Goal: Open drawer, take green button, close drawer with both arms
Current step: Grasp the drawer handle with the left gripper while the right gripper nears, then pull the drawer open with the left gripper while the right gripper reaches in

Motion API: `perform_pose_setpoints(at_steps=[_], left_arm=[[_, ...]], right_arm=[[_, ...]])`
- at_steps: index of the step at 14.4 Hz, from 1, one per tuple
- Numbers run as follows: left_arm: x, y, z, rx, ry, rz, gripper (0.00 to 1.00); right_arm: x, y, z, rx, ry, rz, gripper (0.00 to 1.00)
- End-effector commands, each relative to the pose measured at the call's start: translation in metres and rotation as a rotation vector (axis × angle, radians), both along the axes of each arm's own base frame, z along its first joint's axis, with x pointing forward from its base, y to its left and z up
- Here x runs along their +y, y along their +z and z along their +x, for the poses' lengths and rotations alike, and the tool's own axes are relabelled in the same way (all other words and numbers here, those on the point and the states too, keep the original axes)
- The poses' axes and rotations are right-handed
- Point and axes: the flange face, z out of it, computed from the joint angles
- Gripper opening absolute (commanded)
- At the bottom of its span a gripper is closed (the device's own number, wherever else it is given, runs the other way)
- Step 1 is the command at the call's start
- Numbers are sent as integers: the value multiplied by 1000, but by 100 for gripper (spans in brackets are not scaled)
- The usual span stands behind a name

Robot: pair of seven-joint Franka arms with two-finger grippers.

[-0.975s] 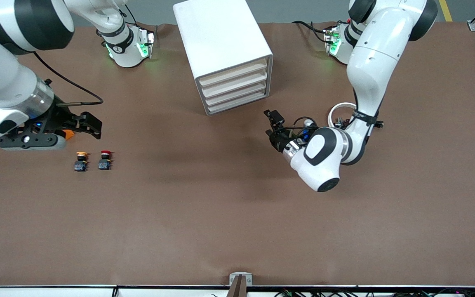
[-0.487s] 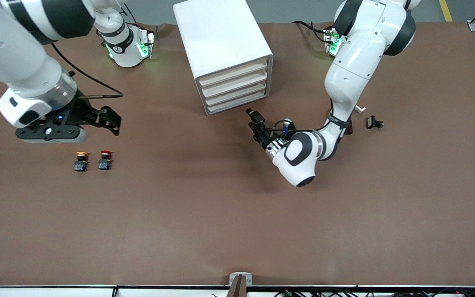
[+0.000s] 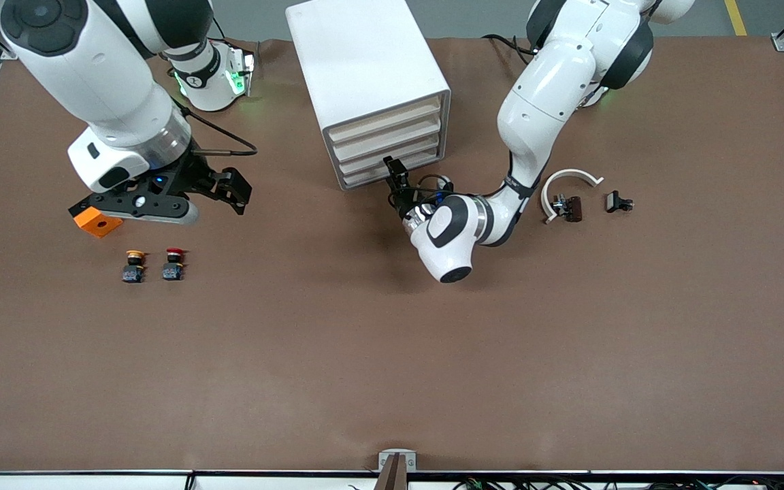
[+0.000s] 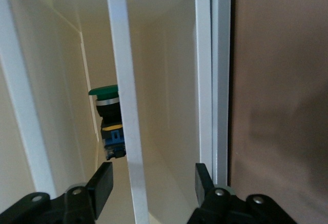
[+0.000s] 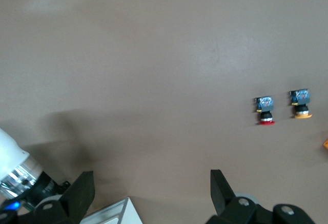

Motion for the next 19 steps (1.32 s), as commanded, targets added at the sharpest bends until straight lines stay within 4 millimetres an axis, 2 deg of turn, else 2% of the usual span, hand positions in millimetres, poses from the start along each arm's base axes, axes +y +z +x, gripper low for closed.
perform_pose_setpoints(at_steps=[1, 3, 5, 7, 9, 11, 13, 15, 17, 19], left_arm=[[-11, -8, -22, -16, -16, -21, 66], [-11, -14, -33, 4, -28, -7, 65], [-10, -10, -33, 10, -29, -3, 61], [-7, -5, -27, 12, -20, -2, 45], [-4, -3, -24, 14, -18, 0, 15], [-4, 2, -23, 31, -21, 9, 0], [-2, 3, -23, 39, -20, 18, 0], [2, 2, -18, 36, -13, 20, 0], [12, 6, -3, 28, 12, 10, 0], [30, 9, 20, 21, 54, 5, 0]], right_arm=[[24, 2, -4, -6, -78, -5, 100], [44, -2, -8, -2, -143, -1, 100], [62, -9, -6, 5, -219, 8, 100], [82, -16, -11, 12, -325, 10, 100], [100, -20, -13, 14, -442, 19, 100], [117, -25, -19, 21, -539, 22, 100], [138, -35, -28, 31, -596, 14, 100], [150, -48, -28, 41, -649, 5, 100], [157, -64, -27, 55, -693, -13, 100], [160, -79, -24, 67, -731, -30, 100]])
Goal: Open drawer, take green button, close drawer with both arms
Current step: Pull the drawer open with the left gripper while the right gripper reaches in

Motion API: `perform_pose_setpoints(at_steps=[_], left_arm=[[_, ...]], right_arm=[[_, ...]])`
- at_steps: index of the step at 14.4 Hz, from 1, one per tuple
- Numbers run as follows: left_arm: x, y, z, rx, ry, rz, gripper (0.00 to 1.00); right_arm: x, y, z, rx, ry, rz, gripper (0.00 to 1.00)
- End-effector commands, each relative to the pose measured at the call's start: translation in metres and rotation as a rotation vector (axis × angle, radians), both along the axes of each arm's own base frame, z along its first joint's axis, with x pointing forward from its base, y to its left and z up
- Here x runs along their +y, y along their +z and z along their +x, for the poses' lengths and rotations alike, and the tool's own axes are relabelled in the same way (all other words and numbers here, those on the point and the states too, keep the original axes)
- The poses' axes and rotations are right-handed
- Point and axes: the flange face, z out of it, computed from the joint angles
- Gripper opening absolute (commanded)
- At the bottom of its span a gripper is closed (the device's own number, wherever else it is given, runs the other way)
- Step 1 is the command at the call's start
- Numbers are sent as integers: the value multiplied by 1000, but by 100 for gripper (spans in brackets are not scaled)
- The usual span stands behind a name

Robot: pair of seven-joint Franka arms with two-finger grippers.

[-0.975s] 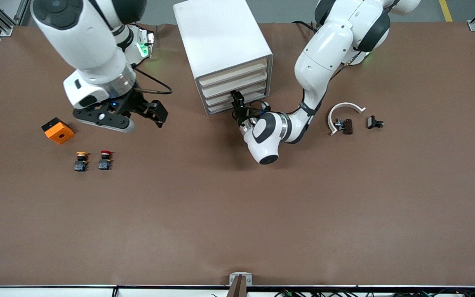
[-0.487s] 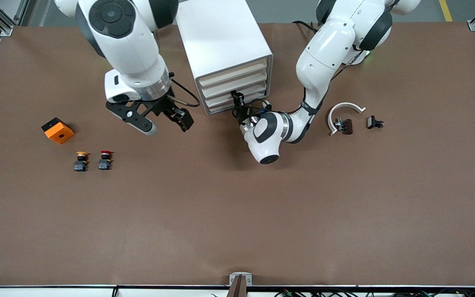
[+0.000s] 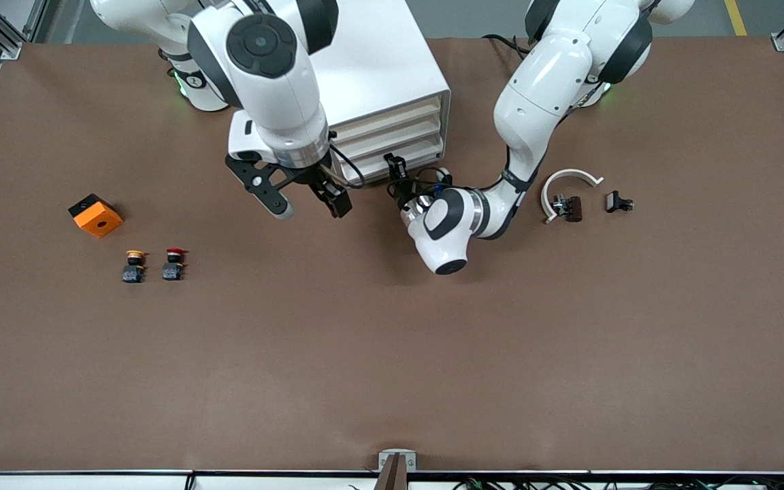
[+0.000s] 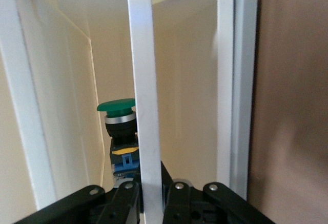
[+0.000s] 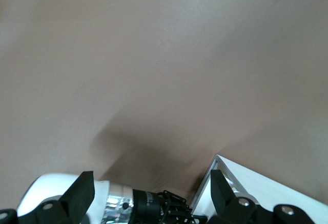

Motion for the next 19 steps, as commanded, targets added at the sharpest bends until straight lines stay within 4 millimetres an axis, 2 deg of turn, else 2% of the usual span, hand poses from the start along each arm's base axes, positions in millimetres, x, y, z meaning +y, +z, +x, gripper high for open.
perform_pose_setpoints(at_steps=[1, 3, 4, 7, 8, 9, 10, 11, 14, 17, 19], left_arm=[[28, 5, 32, -24, 68, -11, 0], [35, 8, 45, -39, 86, -19, 0], [42, 10, 57, -55, 103, -24, 0], [57, 15, 78, -78, 142, -41, 0], [59, 18, 85, -93, 151, -49, 13], [64, 21, 93, -117, 156, -67, 40], [68, 23, 97, -135, 159, -86, 93], [73, 30, 105, -154, 166, -102, 100], [99, 48, 134, -196, 201, -122, 100], [115, 72, 153, -236, 222, -132, 100], [127, 113, 153, -341, 79, -59, 100]], right_arm=[[5, -14, 11, 9, -74, -16, 100], [9, -18, 15, -10, -93, 4, 100], [10, -21, 16, -16, -106, 13, 100], [18, -42, 20, -5, -148, 9, 100], [27, -45, 17, -16, -147, 19, 100], [34, -51, 16, -23, -149, 27, 100], [40, -59, 14, -19, -155, 23, 100], [46, -67, 12, -13, -155, 18, 100], [60, -90, 6, 6, -137, 4, 100], [83, -106, -7, -18, -108, 29, 100], [96, -125, -15, -20, -143, 33, 100]])
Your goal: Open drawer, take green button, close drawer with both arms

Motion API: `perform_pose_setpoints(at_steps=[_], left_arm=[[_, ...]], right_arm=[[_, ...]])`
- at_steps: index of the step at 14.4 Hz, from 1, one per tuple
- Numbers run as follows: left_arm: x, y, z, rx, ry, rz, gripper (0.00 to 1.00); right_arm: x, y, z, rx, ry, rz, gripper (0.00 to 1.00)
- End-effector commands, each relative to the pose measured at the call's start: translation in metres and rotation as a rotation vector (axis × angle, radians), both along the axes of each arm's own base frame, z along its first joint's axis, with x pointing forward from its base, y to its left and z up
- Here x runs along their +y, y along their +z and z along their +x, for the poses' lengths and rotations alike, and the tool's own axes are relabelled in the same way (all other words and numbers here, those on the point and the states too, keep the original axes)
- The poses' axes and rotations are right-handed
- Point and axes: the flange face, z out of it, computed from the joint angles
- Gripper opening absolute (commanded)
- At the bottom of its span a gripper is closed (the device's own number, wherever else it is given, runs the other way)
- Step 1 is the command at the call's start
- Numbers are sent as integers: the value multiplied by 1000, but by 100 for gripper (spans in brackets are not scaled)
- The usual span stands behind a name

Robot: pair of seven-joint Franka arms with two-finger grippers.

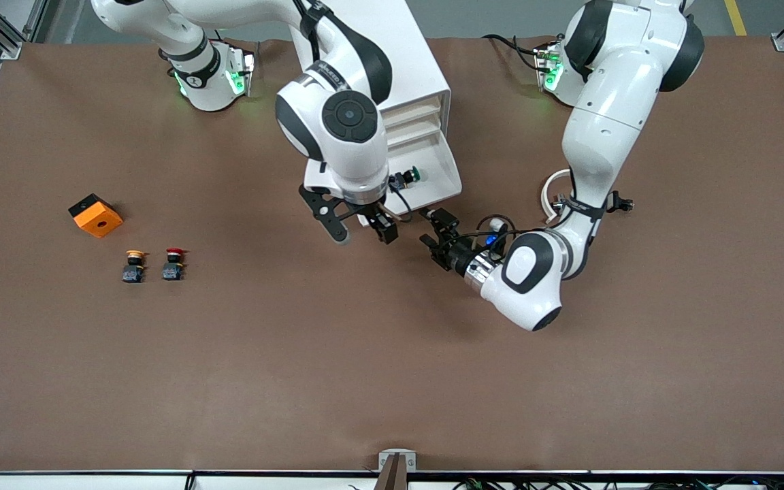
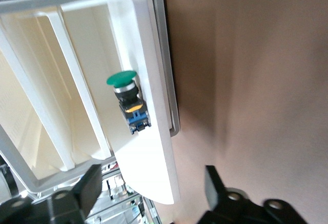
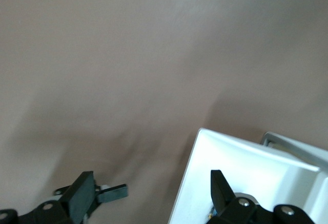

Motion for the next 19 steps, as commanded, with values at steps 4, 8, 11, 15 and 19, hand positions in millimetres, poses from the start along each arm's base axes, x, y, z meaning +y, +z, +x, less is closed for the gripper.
perform_pose_setpoints(at_steps=[4, 8, 11, 15, 19], left_arm=[[66, 66, 20, -172, -156, 177, 100], [126, 122, 46, -340, -183, 157, 100], [175, 158, 57, -482, -287, 219, 100], [225, 220, 58, -678, -521, 151, 100], [238, 255, 51, -805, -769, 22, 100]], right_arm=[[20, -40, -31, 43, -3, -43, 100], [24, -67, -54, 81, 27, -84, 100], [33, -76, -70, 101, 42, -86, 100], [47, -82, -91, 141, 51, -67, 100], [47, -108, -106, 144, 62, -68, 100]])
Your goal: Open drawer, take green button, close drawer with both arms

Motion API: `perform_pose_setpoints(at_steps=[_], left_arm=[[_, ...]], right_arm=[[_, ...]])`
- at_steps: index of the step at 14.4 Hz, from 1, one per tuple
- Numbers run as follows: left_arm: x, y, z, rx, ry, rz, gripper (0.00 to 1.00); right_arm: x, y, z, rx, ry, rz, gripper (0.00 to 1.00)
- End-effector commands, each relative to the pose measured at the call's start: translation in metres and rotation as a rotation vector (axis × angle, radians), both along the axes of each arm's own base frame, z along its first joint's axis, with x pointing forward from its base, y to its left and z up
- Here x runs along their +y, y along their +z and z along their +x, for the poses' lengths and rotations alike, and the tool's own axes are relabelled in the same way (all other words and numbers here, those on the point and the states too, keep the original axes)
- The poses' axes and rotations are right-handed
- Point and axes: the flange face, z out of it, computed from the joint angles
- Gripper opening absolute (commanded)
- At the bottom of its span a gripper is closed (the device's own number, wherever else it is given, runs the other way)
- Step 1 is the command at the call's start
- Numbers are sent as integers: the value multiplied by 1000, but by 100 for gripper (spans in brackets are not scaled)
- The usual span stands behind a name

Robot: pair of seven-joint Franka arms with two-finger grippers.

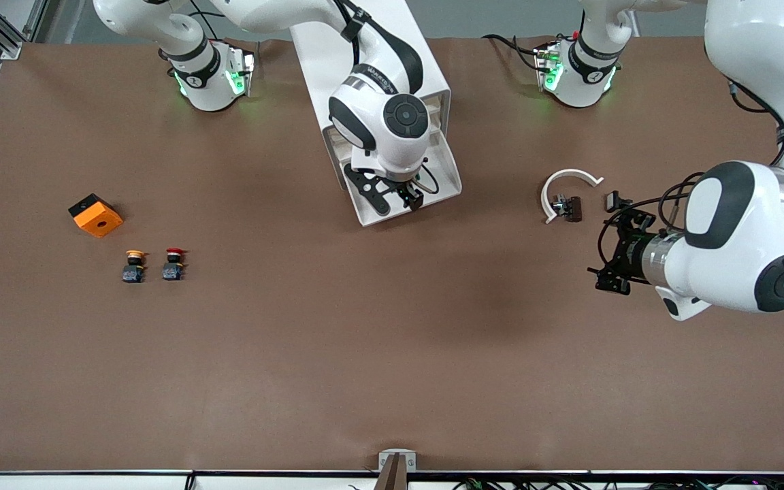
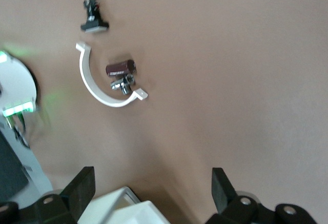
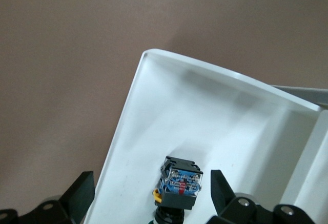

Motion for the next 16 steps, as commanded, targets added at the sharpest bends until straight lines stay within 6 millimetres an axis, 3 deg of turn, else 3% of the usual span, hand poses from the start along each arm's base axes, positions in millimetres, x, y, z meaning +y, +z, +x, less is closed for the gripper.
perform_pose_setpoints(at_steps=[1, 7, 8, 11, 14, 16], left_arm=[[7, 31, -11, -55, -170, -26, 100], [12, 72, -31, -136, -500, -127, 100], [12, 76, -32, -147, -543, -143, 100], [8, 74, -41, -163, -638, -177, 100], [8, 63, -63, -222, -732, -198, 100], [7, 54, -76, -251, -779, -205, 100]], right_arm=[[-1, -14, -15, 10, -11, -1, 100], [11, -18, -31, 9, 15, 3, 99], [11, -18, -31, 6, 16, 6, 92], [8, -20, -27, 8, 8, 4, 80], [7, -27, -26, 15, 7, -4, 67], [5, -34, -24, 19, 2, -10, 66]])
